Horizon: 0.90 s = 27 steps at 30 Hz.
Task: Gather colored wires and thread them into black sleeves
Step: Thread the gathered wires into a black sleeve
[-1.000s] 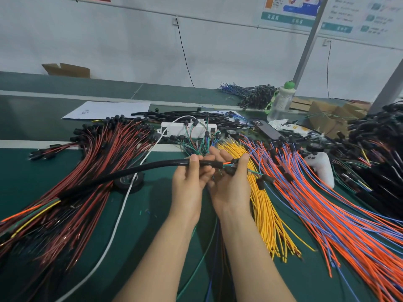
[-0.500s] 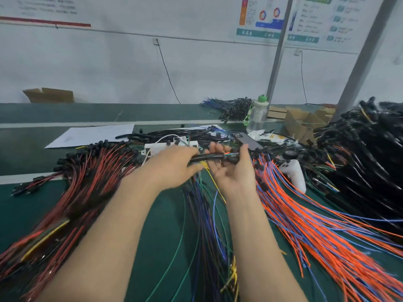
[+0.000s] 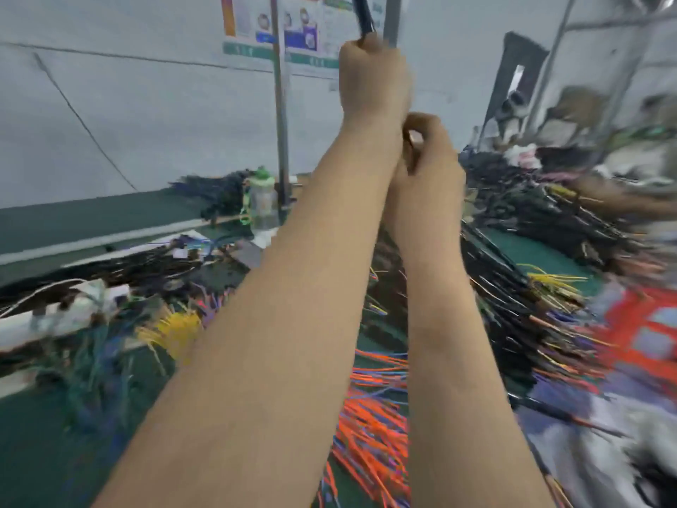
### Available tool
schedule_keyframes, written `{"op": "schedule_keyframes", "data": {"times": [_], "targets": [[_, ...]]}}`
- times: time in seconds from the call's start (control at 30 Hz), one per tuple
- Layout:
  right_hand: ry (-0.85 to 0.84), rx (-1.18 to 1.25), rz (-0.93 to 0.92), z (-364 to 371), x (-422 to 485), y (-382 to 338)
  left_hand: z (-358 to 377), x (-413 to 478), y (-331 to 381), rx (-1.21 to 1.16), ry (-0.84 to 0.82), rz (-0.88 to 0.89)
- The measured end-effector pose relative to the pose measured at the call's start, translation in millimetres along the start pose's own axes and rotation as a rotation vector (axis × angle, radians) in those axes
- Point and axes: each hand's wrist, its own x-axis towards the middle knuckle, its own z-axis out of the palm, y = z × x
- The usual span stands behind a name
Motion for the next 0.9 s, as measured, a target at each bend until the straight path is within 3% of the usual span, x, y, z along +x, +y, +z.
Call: {"op": "schedule_keyframes", "data": {"times": [0.13,0.23,0.33,0.53,0.7,0.77,0.9], "targets": [[0.149,-0.462,0.223,-25.6,42.3,95.8,62.0,-8.0,-84.0,0.071,-0.243,-0.331],[0.054,-0.62,0.419,-21.3,48.7,160.0,75.2,-22.3,-140.9,0.341,-0.477,-0.436],[-0.016,-0.634,0.449,-4.1,31.7,204.8,67.8,-28.1,-181.9,0.457,-0.546,-0.46],[0.177,-0.601,0.365,9.7,33.7,206.2,46.8,-21.4,-201.7,0.289,-0.422,-0.486],[0.255,-0.322,0.177,47.3,8.9,149.0,-6.4,-13.4,-180.0,0.185,-0.195,-0.43],[0.139,-0.163,0.144,72.7,-5.0,121.9,-44.4,-8.7,-168.4,0.131,-0.043,-0.415],[-0.373,0.018,0.25,126.6,-55.9,73.6,-135.8,-13.5,-144.1,0.16,0.271,-0.36]]}}
